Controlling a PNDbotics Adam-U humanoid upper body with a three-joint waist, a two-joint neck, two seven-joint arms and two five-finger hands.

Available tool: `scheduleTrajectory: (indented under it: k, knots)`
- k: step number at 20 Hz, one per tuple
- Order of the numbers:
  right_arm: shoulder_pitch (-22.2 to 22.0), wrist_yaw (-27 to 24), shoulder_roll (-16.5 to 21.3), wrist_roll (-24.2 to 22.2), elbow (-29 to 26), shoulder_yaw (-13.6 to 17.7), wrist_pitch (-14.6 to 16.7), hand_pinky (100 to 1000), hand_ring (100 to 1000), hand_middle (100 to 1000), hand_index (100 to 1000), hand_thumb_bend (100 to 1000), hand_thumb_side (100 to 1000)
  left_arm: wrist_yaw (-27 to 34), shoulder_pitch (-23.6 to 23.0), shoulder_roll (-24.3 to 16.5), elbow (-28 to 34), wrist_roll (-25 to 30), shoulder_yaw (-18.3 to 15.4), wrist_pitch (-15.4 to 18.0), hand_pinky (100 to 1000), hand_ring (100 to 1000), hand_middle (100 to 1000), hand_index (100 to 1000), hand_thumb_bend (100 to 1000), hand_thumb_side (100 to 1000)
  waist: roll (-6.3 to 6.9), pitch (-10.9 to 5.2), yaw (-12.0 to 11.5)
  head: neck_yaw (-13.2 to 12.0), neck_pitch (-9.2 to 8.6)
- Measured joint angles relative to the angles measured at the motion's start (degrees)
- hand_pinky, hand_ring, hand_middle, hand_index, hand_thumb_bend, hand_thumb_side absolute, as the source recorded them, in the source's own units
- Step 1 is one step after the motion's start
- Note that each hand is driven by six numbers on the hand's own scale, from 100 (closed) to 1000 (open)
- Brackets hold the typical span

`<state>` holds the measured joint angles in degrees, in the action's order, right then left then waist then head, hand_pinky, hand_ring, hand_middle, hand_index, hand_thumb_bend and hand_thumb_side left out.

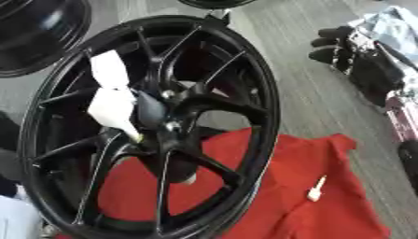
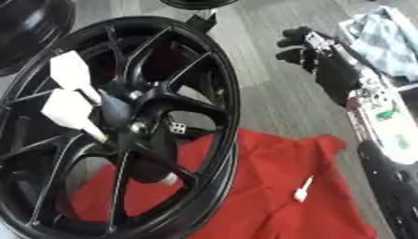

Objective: Pull the pin out of the wheel hub.

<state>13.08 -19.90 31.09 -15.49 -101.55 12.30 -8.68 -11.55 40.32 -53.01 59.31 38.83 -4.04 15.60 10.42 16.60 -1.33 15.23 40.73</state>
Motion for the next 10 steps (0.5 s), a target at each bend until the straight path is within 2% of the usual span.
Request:
scheduleTrajectory:
  k: [2, 3, 5, 7, 9, 10]
  knots:
    - [0.0, 0.0, 0.0, 0.0, 0.0, 0.0, 0.0, 933, 762, 742, 823, 100, 741, 0.1, 0.0, 0.0, 0.0, 0.4, 0.0, 0.0, 903, 830, 800, 861, 496, 564, 0.00, 0.00, 0.1, 0.0, 0.00]
    - [0.0, 0.0, 0.0, 0.0, 0.0, 0.0, 0.0, 933, 762, 742, 823, 100, 741, 0.5, 0.0, 0.1, 0.0, 0.3, -0.1, 0.0, 880, 797, 774, 844, 366, 540, 0.00, 0.00, 0.1, 0.0, 0.00]
    - [0.0, 0.0, 0.0, 0.0, 0.0, 0.0, 0.0, 933, 761, 742, 823, 100, 741, 2.3, 0.0, 0.1, 0.6, -1.2, -0.3, -0.1, 846, 754, 734, 812, 254, 522, -0.02, 0.00, 0.1, 0.0, 0.00]
    - [0.0, 0.0, 0.0, 0.0, 0.0, 0.0, 0.0, 933, 761, 742, 823, 100, 742, 5.0, -0.1, 0.2, 2.4, -4.4, -0.4, 0.0, 820, 720, 699, 766, 183, 510, -0.06, 0.00, 0.1, -0.1, 0.00]
    - [0.0, 0.0, 0.0, 0.0, 0.0, 0.0, 0.0, 933, 761, 742, 823, 100, 741, 8.1, -0.5, 1.0, 5.4, -9.0, -0.4, -0.1, 806, 697, 691, 759, 183, 530, -0.10, 0.00, 0.1, -0.3, 0.00]
    - [0.0, 0.0, 0.0, 0.0, 0.0, 0.0, 0.0, 933, 761, 742, 823, 100, 741, 9.7, -0.9, 1.7, 7.3, -11.8, -0.4, -0.4, 801, 690, 687, 757, 111, 540, -0.15, 0.00, 0.2, -0.6, 0.00]
